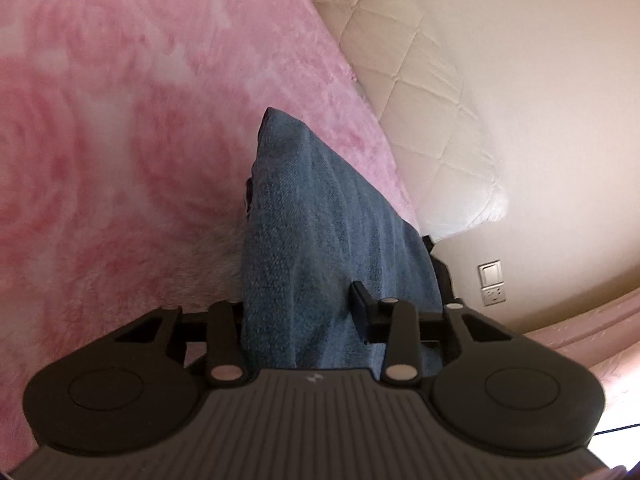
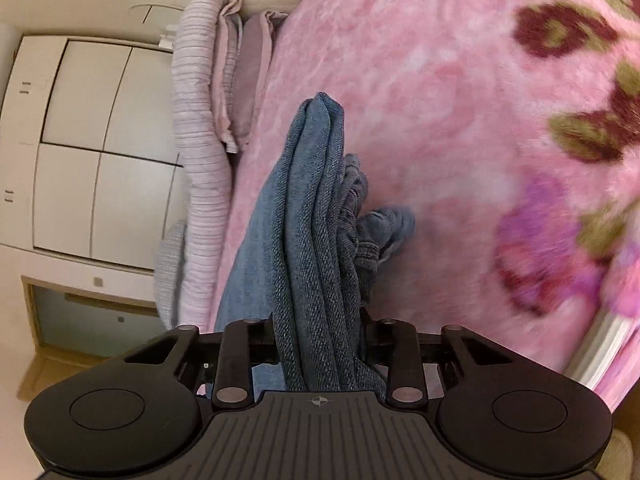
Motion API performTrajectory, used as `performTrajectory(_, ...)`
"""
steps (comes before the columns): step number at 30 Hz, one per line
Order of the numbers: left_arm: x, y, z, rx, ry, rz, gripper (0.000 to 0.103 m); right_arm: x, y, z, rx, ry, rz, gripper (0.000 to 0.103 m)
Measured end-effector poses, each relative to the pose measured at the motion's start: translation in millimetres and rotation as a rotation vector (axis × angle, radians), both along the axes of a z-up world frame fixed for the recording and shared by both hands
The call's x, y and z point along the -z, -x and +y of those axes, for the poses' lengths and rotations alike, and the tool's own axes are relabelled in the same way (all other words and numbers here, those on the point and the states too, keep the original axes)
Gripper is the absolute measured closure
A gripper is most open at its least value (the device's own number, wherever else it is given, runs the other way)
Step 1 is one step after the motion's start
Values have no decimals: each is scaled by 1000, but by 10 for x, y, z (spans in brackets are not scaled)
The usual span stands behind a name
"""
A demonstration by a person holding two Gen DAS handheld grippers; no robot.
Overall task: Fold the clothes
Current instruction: 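Lift the folded jeans off the bedspread with both grippers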
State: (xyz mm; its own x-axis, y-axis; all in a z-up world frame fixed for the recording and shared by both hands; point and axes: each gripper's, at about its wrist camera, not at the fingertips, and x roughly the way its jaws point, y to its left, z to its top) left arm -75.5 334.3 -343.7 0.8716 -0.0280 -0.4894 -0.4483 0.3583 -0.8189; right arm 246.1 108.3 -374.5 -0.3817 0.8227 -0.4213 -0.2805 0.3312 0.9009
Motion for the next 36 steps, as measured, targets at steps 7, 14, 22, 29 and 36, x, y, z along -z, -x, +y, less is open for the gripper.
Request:
performTrajectory(7, -1079, 590, -199, -138, -12, 29, 70, -925, 249, 230, -93, -14, 60, 72)
performTrajectory(14, -2228, 1553, -695, -390, -24, 58, 70, -1905, 790, 625, -319, -37, 102, 72)
performTrajectory(22, -2988, 2536, -1399, -693, -83, 55, 70, -2619, 1657, 1140, -625, -105, 117, 72)
performTrajectory(29, -3225, 3392, -1946, -873, -134, 43, 70, -2874, 2623, 1254, -801, -159, 124, 72)
performTrajectory(36, -3229, 4596, -2411, -964, -144, 38, 70, -2888, 3935, 1019, -882, -177, 138, 72)
